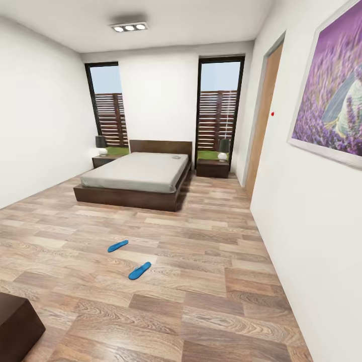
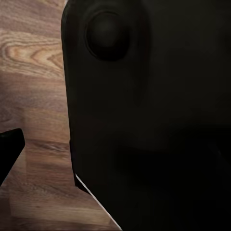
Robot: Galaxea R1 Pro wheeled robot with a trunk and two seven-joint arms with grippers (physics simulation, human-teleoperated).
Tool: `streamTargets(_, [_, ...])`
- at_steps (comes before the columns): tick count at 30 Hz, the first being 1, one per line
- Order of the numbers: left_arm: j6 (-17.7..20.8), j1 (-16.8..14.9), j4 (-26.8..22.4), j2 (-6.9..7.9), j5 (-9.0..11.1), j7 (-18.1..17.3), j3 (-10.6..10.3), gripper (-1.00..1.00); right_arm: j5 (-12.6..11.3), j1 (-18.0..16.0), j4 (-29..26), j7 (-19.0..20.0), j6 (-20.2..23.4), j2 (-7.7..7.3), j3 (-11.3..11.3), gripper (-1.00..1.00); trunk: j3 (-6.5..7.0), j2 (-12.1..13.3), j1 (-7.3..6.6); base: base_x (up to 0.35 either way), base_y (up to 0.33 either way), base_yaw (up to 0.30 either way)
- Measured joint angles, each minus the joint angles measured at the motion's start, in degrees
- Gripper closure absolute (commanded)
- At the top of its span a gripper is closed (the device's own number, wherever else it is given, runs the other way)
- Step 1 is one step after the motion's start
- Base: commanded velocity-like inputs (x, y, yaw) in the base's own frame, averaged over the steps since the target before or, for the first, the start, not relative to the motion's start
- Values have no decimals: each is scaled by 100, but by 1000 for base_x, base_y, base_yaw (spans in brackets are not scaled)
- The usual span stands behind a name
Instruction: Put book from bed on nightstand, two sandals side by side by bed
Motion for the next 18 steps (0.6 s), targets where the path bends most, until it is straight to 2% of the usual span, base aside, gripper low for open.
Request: streamTargets(18, [6, 81, -99, 30, -14, 13, 20, -100, -36, -66, -1, -13, -22, 92, -23, -100, 2, 1, 0, 0, 0, 0])
